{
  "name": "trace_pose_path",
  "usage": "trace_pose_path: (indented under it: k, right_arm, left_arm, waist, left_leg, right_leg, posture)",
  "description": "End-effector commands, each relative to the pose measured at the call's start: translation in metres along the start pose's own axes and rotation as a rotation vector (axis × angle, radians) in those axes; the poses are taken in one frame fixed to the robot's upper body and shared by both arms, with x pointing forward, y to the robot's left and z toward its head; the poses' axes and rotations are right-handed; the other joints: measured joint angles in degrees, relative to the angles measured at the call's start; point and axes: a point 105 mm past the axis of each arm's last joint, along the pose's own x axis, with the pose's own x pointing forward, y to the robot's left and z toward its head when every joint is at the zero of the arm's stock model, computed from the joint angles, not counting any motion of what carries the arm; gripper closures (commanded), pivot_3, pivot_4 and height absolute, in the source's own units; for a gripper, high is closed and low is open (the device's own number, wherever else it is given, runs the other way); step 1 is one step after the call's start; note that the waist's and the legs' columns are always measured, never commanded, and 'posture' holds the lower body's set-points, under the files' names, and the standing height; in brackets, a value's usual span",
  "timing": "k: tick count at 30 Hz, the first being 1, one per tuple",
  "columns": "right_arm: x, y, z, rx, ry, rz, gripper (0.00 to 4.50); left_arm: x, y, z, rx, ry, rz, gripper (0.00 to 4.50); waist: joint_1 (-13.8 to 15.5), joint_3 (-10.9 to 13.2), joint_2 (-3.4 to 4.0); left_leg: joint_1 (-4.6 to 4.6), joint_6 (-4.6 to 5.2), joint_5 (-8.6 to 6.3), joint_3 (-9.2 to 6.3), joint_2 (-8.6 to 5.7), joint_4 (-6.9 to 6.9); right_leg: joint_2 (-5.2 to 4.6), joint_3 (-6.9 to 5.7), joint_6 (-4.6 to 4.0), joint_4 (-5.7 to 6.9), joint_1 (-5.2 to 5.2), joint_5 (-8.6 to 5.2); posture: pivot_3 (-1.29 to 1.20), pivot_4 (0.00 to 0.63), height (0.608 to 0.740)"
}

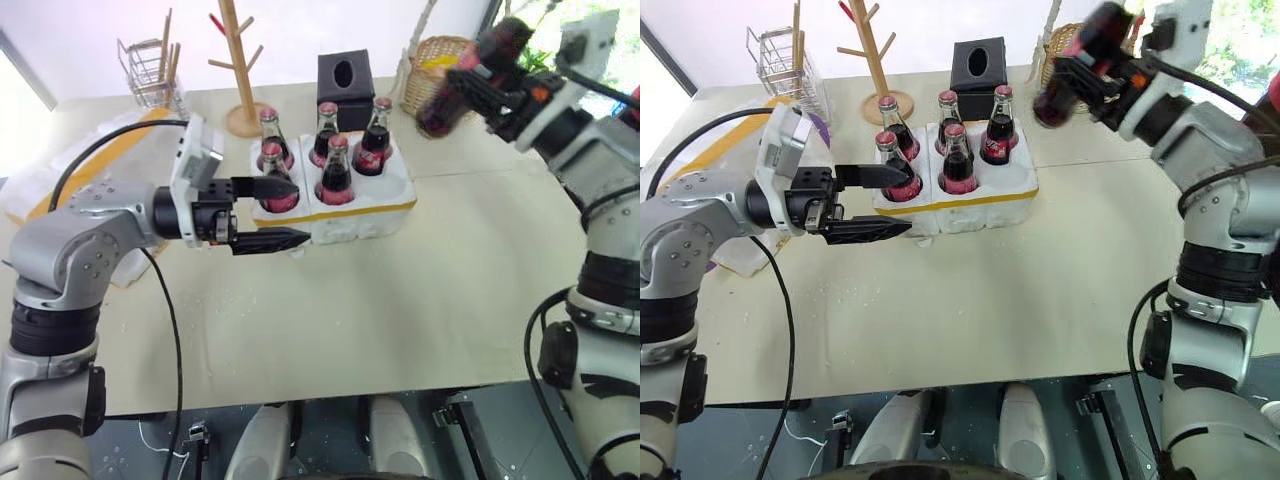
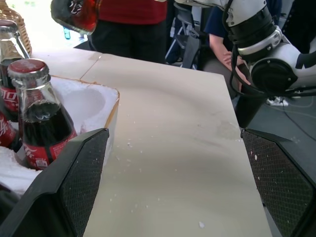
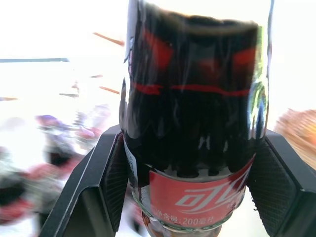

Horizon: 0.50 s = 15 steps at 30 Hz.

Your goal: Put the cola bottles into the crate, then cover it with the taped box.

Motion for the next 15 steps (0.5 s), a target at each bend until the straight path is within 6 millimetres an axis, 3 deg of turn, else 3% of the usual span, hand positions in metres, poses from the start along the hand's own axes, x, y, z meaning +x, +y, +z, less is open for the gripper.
trace_pose_path:
  k: [1,8,15]
  right_arm:
    - [0.013,0.021,0.001,-0.042,-0.002,0.070,1.80]
    - [0.017,0.028,-0.041,-0.043,0.140,0.107,1.80]
    - [0.015,0.007,-0.075,-0.115,0.267,0.007,1.80]
  left_arm:
    - [-0.006,-0.001,0.011,0.047,-0.029,0.019,0.00]
    - [-0.013,0.000,0.011,0.054,-0.018,0.048,0.00]
    - [-0.017,-0.001,0.010,0.058,-0.011,0.064,0.00]
  waist:
    - [0.15,0.02,-0.01]
    - [0.33,0.04,-0.05]
    - [0.04,0.05,-0.04]
  left_leg:
    - [-0.01,0.01,-0.01,0.05,-0.02,0.00]
    - [-0.20,0.01,-0.01,0.07,-0.06,0.04]
    - [-0.20,0.01,-0.01,0.20,-0.04,0.01]
  right_leg:
    - [-0.03,0.04,0.00,-0.01,-0.02,0.00]
    - [-0.06,0.06,0.01,0.01,-0.21,0.01]
    - [-0.05,0.12,0.01,0.13,-0.33,0.01]
  posture:
    - [0.00,0.150,0.734]
    - [0.00,0.150,0.734]
    - [0.00,0.150,0.734]
